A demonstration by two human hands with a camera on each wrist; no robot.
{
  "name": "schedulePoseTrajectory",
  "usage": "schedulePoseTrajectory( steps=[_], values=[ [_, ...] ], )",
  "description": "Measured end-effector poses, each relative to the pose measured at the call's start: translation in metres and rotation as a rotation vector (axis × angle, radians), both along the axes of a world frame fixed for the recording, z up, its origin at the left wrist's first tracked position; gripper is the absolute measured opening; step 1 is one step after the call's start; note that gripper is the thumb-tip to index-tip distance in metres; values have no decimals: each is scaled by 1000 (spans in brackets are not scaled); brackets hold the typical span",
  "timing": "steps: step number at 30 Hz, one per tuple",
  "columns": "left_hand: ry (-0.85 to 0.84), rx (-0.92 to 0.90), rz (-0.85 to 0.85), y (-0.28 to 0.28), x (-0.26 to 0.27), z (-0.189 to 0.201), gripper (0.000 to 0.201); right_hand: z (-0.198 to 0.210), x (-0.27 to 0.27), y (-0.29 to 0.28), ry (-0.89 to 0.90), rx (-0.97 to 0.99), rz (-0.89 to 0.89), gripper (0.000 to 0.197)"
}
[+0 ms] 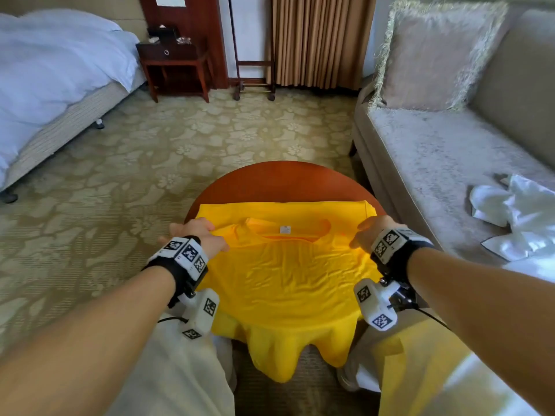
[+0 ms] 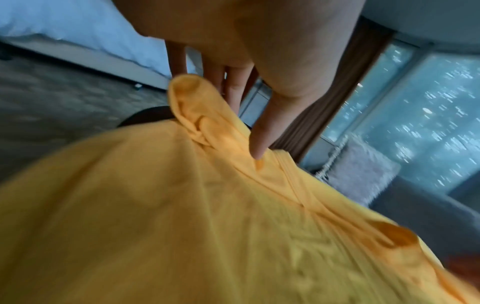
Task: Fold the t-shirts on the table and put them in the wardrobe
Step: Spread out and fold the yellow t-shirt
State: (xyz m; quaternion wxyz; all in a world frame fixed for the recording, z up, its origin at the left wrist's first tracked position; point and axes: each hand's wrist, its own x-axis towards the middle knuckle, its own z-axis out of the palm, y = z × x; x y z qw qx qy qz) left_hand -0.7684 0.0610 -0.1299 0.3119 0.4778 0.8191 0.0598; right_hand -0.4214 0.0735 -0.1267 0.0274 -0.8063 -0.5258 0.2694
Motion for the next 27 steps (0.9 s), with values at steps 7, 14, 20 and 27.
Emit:
schedulePoseTrajectory(
  steps=[7,14,20,27],
  values=[
    [31,116,-74,13,31,-27,63,-33,-41,13,-65,-12,-19,65],
    [-109,422,-51,3,38,-10,25,3,-39,5,14,110,-4,42],
    [-348,471,-116,-5,20,23,24,49,-34,-7,82,189,54,45],
    [-373,-13,-432,-25,10,31,12,48,-35,-32,-130,-154,440,27]
  ],
)
